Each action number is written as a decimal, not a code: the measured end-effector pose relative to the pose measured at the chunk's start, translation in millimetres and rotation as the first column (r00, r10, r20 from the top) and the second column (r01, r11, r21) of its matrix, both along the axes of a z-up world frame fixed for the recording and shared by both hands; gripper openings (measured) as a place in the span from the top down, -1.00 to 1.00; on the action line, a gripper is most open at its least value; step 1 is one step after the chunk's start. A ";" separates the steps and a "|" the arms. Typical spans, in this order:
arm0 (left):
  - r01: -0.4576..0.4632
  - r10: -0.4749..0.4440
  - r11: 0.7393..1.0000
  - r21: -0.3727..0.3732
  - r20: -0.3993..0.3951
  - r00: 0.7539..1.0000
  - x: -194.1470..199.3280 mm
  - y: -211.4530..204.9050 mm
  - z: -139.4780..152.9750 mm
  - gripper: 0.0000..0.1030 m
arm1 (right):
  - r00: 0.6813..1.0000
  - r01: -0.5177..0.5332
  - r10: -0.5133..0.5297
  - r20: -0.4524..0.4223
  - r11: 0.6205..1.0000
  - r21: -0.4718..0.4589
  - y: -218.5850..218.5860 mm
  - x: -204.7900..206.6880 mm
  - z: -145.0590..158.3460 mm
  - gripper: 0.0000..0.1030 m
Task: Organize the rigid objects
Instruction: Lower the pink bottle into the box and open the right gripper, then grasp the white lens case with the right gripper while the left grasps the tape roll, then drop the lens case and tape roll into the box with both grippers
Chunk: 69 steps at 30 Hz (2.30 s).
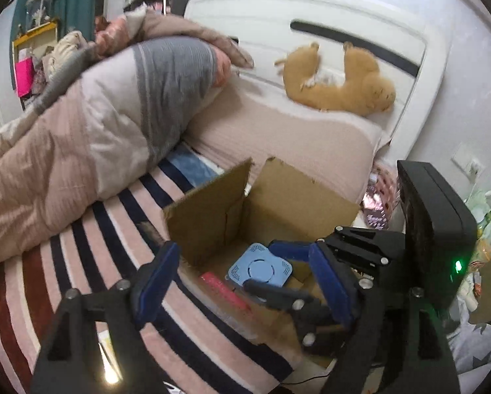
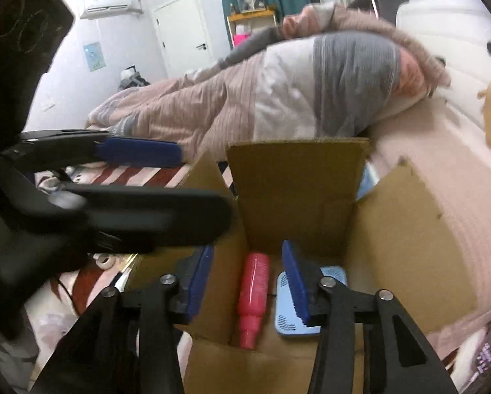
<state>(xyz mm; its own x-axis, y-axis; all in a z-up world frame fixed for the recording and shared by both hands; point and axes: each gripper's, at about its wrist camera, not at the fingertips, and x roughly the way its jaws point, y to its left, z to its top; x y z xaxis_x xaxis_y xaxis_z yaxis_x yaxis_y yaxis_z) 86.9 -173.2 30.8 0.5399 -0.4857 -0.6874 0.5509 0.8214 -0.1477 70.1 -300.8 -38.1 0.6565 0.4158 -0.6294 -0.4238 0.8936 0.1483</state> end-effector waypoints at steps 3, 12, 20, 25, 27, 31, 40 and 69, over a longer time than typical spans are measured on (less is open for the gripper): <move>-0.050 0.051 0.999 -0.022 0.037 0.998 -10.1 28.1 13.2 -0.53 | 0.999 -0.012 0.010 0.044 0.999 0.040 1.4 -10.8 16.3 0.22; -0.256 0.258 0.966 -0.034 0.117 0.959 -41.1 143.9 20.0 -0.62 | 0.963 -0.218 0.202 0.176 0.973 0.074 67.3 -53.5 52.9 0.22; -0.394 0.391 0.919 0.013 0.101 0.915 -57.5 226.7 -32.0 -0.63 | 0.946 -0.321 0.320 0.053 0.947 0.028 143.7 -51.5 9.9 0.22; -0.404 0.403 0.913 0.056 0.018 0.915 -60.1 256.4 -94.9 -0.63 | 0.946 -0.315 0.312 -0.088 0.949 -0.024 168.5 -40.4 -42.9 0.22; -0.405 0.408 0.912 0.066 -0.025 0.913 -59.1 263.0 -121.3 -0.63 | 0.947 -0.303 0.292 -0.133 0.951 -0.065 171.7 -36.6 -66.1 0.21; -0.374 0.378 0.926 0.061 -0.102 0.920 -59.2 263.7 -160.5 -0.63 | 0.938 -0.293 0.266 -0.222 0.951 -0.102 174.0 -28.2 -103.8 0.20; -0.306 0.314 0.949 0.077 -0.138 0.939 -57.9 248.9 -196.7 -0.40 | 0.925 -0.293 0.242 -0.291 0.945 -0.146 177.2 -22.5 -135.9 0.20; -0.319 0.313 0.946 0.053 0.101 0.945 -83.0 212.9 -76.7 0.22 | 0.954 -0.298 0.299 0.015 0.954 -0.047 146.8 -47.9 -16.4 0.47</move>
